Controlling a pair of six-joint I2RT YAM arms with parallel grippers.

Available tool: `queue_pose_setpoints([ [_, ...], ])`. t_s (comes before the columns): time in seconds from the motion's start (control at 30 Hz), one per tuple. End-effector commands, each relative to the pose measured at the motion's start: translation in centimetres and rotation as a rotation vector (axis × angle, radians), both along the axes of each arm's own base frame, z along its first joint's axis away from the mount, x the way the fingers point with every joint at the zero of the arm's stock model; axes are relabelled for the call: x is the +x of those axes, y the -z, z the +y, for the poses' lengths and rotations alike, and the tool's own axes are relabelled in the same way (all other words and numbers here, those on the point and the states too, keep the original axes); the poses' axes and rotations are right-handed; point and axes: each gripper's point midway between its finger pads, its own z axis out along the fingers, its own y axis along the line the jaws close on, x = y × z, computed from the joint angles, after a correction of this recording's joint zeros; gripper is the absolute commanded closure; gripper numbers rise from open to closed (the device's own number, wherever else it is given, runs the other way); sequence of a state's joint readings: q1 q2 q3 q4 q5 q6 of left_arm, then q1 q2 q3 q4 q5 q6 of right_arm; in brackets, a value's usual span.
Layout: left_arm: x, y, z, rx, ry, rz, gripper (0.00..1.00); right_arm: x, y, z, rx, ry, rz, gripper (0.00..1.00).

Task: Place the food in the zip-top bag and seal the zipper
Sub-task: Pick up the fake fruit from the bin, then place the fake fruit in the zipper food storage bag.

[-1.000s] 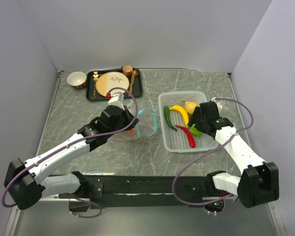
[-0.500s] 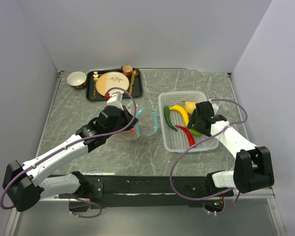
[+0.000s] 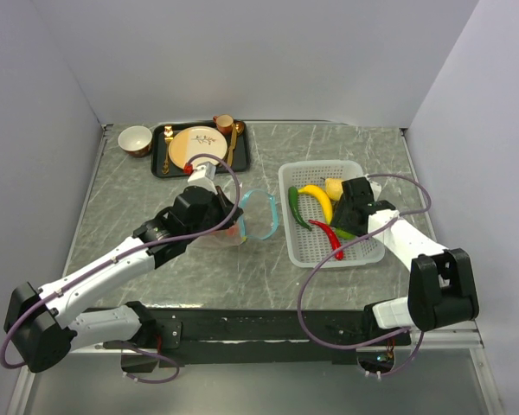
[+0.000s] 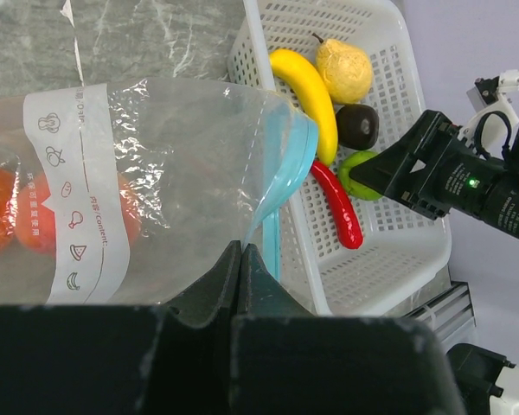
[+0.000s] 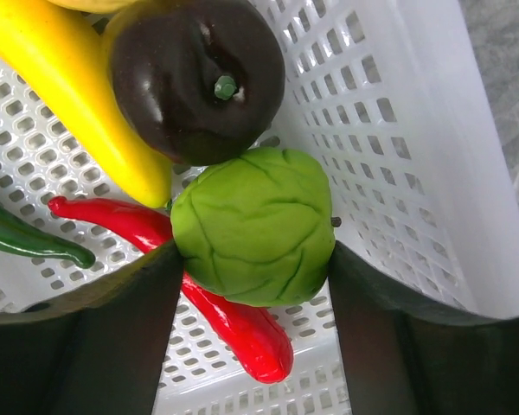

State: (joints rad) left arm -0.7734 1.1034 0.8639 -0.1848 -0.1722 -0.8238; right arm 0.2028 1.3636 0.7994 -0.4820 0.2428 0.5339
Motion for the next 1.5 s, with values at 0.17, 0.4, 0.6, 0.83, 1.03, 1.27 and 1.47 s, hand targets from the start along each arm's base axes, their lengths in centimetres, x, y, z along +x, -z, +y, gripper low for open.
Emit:
queue_pose_setpoints([
  [0.17, 0.1, -0.8, -0.5, -0.012, 0.037, -0.038, 0.99, 0.7, -6.4, 0.5, 0.051, -0.017, -0.211, 0.48],
  [0.4, 0.2, -0.7, -0.8, -0.020, 0.044, -0.032, 0.99, -1.0, -13.2, 3.5, 0.277, -0.064, -0.399, 0.48],
  [0.6, 0.4, -0.6, -1.1, -0.017, 0.050, -0.026, 0.99, -1.5, -16.5, 10.4, 0.554, -0.240, -0.470, 0.47],
  [0.83, 0.1, -0.6, -2.1, -0.054, 0.083, -0.008, 0.99, -1.7, -16.9, 17.8, 0.593, -0.435, -0.395, 0.46],
  [1.03, -0.2, -1.2, -1.7, -0.071, 0.075, -0.009, 0.99, -2.1, -16.3, 23.7, 0.721, -0.549, -0.331, 0.46],
  [1.27, -0.4, -2.0, -1.2, -0.081, 0.063, -0.021, 0.99, -2.3, -15.5, 28.7, 0.725, -0.649, -0.281, 0.44],
  [1.47, -0.6, -2.9, -0.6, -0.108, 0.036, -0.042, 0.99, -1.6, -16.1, 28.8, 0.644, -0.664, -0.284, 0.00],
])
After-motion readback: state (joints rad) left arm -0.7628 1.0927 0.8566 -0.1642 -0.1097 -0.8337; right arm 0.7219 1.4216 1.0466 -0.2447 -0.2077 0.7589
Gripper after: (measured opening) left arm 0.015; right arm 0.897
